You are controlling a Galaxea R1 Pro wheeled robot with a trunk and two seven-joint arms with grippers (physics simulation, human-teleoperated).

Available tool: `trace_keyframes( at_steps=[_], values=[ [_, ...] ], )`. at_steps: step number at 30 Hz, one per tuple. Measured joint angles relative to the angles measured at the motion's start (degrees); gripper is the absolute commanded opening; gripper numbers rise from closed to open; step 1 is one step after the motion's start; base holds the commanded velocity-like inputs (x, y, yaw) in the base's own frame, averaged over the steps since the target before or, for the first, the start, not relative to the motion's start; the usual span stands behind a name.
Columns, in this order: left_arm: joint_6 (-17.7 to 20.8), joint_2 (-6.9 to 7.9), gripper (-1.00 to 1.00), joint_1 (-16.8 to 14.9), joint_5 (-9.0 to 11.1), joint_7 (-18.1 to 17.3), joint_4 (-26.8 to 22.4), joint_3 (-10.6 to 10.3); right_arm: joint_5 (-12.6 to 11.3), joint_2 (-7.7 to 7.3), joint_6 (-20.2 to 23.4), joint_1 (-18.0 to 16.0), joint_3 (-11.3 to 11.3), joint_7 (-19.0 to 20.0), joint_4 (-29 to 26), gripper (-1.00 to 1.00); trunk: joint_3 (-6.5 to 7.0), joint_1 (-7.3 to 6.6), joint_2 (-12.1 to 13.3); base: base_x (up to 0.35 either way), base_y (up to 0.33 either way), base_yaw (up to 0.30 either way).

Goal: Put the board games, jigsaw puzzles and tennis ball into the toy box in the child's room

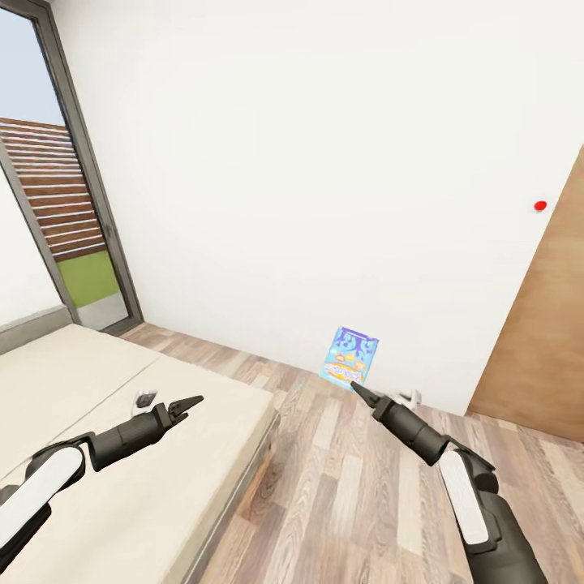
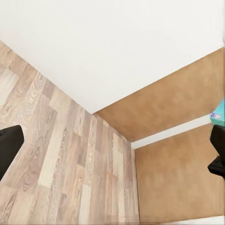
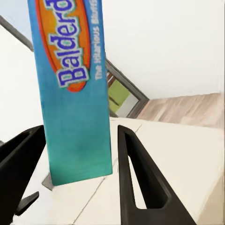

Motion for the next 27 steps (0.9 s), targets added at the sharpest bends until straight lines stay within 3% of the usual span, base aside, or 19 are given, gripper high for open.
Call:
trace_keyframes(
  at_steps=[4,8,27],
  values=[
    [-0.01,0.01,1.00,0.00,0.00,0.03,0.03,-0.04,-1.12,-0.13,0.03,0.01,-3.06,0.02,3.31,-1.00,0.22,0.00,0.00,0.000,0.000,-0.253],
    [-0.01,-0.06,1.00,-0.01,-0.01,0.07,0.09,-0.05,-1.51,-0.27,0.06,0.01,-4.11,0.05,4.50,-1.00,0.45,0.00,0.00,0.000,0.000,-0.249],
    [-0.02,-0.08,1.00,-0.02,-0.08,0.04,0.08,-0.01,-1.61,-0.17,-0.36,0.00,-4.43,-0.38,4.92,-1.00,1.53,0.00,-0.03,0.000,0.000,-0.247]
  ],
)
